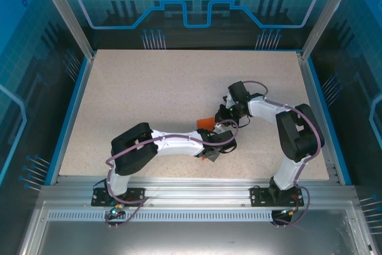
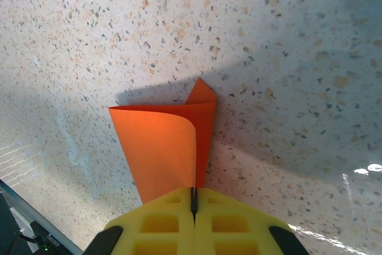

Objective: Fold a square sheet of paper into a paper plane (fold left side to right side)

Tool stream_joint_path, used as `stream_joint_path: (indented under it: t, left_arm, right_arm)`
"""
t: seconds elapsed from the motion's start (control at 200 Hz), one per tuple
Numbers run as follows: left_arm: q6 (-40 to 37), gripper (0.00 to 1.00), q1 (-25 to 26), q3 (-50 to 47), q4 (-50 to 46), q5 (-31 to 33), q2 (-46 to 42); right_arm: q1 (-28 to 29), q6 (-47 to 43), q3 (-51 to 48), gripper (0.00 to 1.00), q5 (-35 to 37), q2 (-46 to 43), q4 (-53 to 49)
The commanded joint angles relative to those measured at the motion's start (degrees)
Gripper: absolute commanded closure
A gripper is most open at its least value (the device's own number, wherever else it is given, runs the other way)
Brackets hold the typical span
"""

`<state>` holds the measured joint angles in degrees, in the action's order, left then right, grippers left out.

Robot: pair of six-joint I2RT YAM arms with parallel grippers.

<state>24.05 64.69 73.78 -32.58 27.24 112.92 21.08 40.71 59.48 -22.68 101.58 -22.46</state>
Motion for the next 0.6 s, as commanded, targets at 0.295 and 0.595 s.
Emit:
stream_joint_path:
  t: [0.295, 0.595]
  left_arm:
    - [1.4, 0.76, 0.4, 1.0, -0.5, -0.2, 2.1]
    - [2.6, 0.82, -2.4, -4.6, 5.0, -5.0, -2.4]
  right_arm:
    - [1.0, -0.7, 1.5, 1.00, 1.7, 0.6, -2.4]
    - [-1.7, -3.7, -1.5, 0.68, -0.7, -7.3, 1.6]
